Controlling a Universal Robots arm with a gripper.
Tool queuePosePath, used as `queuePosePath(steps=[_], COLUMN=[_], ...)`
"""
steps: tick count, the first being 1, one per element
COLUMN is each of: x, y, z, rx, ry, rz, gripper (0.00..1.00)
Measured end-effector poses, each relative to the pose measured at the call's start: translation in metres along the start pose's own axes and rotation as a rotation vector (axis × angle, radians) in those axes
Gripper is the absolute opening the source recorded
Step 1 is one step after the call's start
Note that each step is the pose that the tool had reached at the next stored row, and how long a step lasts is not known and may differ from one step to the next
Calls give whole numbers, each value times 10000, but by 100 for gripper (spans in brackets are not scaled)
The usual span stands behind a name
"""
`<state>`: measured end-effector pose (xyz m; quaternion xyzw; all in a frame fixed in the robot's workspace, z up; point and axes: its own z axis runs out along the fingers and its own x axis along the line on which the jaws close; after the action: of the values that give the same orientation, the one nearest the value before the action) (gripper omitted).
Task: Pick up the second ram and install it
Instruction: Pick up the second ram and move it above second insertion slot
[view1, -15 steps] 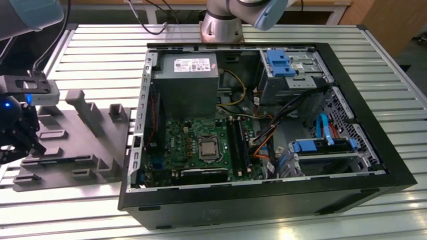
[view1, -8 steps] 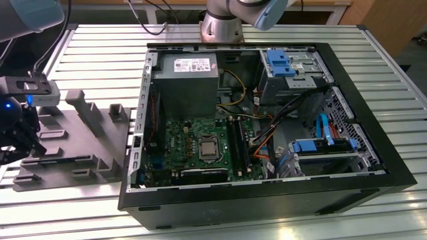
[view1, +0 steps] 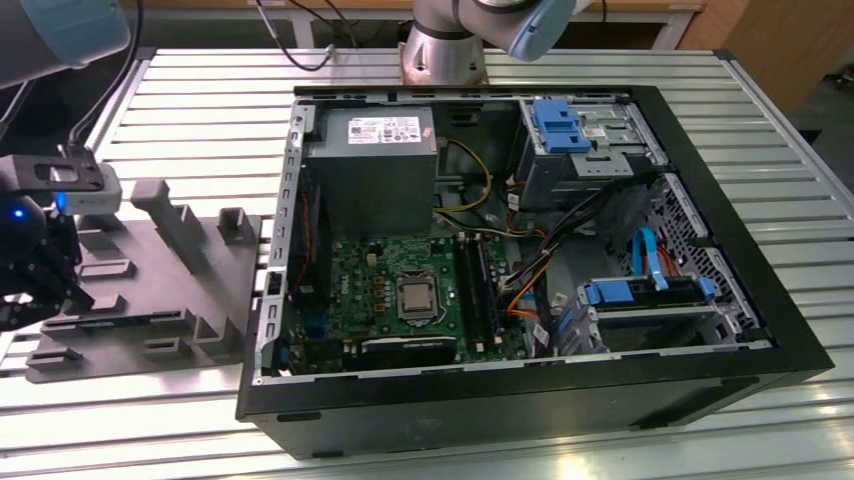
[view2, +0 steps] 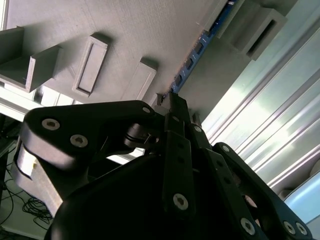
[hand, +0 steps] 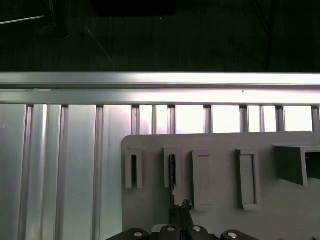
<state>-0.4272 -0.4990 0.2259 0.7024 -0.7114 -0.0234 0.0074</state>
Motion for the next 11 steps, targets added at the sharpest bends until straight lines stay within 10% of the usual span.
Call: queuePosePath(steps=[11], x=[1], y=[-1], z=[21], rx=[0], ry=[0], rz=[0], gripper=[11])
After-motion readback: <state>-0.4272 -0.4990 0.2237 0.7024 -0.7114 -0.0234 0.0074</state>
